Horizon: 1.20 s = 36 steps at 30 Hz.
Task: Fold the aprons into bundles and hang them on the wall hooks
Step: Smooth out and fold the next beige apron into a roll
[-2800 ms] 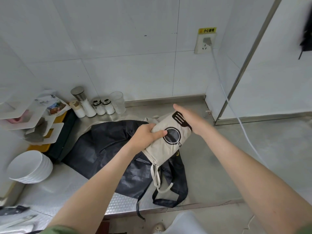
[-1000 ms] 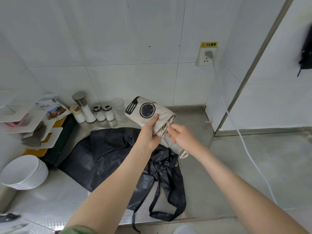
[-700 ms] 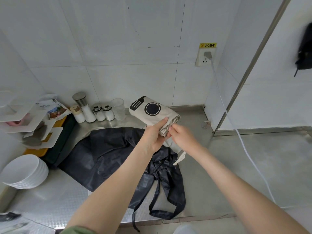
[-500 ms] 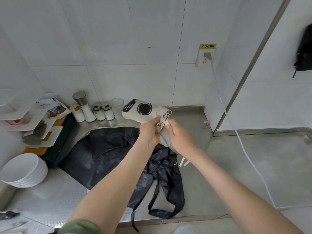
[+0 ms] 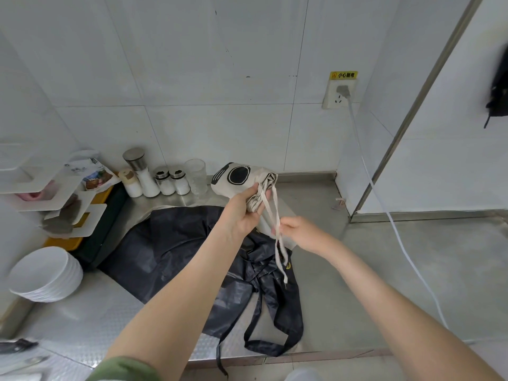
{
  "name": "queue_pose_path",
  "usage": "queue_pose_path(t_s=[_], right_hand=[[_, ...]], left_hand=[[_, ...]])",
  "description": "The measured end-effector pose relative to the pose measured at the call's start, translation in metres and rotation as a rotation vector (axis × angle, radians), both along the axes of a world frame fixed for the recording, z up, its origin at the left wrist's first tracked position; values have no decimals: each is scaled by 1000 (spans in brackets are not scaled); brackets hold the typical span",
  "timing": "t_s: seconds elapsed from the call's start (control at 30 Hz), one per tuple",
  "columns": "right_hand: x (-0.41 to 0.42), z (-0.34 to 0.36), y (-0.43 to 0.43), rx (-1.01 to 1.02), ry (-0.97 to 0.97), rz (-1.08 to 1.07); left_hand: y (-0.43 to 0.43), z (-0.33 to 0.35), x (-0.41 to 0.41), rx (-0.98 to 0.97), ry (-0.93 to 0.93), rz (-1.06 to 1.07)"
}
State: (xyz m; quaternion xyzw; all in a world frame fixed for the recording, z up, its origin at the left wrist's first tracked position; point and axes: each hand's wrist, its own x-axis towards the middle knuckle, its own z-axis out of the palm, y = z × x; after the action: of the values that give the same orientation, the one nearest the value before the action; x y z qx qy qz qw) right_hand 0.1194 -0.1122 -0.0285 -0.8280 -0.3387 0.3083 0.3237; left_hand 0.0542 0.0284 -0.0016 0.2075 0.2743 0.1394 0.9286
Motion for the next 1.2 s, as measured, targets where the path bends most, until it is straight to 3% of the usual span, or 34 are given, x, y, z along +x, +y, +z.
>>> queue_pose_path(t_s=[0.13, 0.27, 0.47, 0.63, 0.8, 1.03, 1.2], right_hand=[[-3, 15, 9, 415, 177, -261], [-6, 26, 27, 605, 93, -444], [4, 22, 33, 518, -69, -479], [10, 20, 32, 512, -89, -515], [13, 19, 33, 409, -118, -513], [15, 28, 25, 619, 278, -439], [15, 31, 14, 516, 384, -378]], left_hand=[[4, -5, -1, 42, -12, -50], [2, -7, 2, 141, -13, -119], [-3, -11, 11, 198, 39, -142], [-9, -9, 15, 221, 81, -166], [-19, -7, 25, 123, 57, -117], [-18, -2, 30, 54, -9, -43], [-14, -3, 33, 55, -11, -2]])
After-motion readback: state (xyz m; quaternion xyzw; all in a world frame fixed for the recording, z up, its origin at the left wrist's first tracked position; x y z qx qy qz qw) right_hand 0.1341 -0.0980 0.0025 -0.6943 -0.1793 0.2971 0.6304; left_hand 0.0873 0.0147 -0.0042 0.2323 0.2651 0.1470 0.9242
